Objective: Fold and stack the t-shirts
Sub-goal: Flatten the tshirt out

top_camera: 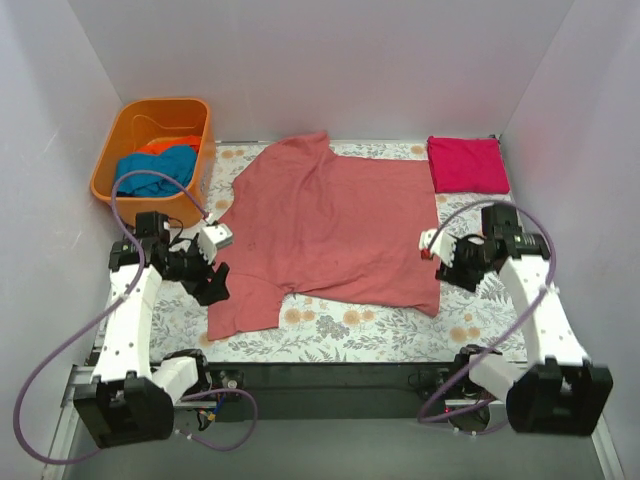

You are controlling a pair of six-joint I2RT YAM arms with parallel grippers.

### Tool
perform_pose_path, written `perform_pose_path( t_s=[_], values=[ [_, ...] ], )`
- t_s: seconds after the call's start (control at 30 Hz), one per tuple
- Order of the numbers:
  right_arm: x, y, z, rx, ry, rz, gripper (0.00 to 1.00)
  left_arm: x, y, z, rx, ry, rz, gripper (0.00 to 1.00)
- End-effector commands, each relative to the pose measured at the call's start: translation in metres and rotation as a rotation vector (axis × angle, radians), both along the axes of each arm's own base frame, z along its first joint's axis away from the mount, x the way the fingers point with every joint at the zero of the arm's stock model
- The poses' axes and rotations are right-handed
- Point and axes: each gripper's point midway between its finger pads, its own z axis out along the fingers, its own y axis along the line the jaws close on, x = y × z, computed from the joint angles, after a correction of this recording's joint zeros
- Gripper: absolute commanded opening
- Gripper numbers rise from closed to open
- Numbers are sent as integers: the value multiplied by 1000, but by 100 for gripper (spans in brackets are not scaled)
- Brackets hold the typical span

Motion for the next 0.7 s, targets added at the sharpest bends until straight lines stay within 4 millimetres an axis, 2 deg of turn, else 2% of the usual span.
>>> perform_pose_path(
  t_s=[0.0,0.03,0.07,0.1,0.13,0.2,0.23,0.27,0.3,0.33,0.37,0.4,0.5,0.53,0.6,0.67],
  values=[
    [21,15,7,142,168,-193,60,45,0,11,-37,-56,80,67],
    [25,19,0,163,232,-222,52,66,3,8,-23,-94,94,66],
    [30,20,2,172,245,-251,50,73,4,4,-2,-99,102,63],
    [30,34,-1,183,281,-248,47,87,4,-1,34,-119,118,61],
    [31,37,-10,168,321,-261,42,95,4,-12,55,-92,125,60],
    [36,47,-19,159,336,-283,41,111,7,-22,92,-80,177,56],
    [37,46,-29,125,345,-295,41,124,-1,-22,103,-122,153,55],
    [40,47,-35,105,341,-303,41,132,-3,-35,107,-79,183,54],
    [35,48,-47,76,355,-303,41,142,-6,-40,122,-89,188,51],
    [42,45,-56,48,341,-319,41,148,-3,-45,147,-79,213,49],
    [43,43,-62,32,342,-327,41,151,-3,-62,175,-38,217,48],
    [38,40,-75,4,368,-334,40,156,-4,-67,189,-46,218,44],
    [40,27,-92,-66,346,-349,38,151,5,-98,279,-22,234,41],
    [37,20,-100,-103,341,-353,38,140,14,-113,333,9,243,40],
    [34,14,-106,-133,341,-352,38,127,20,-124,374,40,247,36],
    [25,6,-113,-180,345,-336,38,105,30,-136,428,87,250,31]
  ],
)
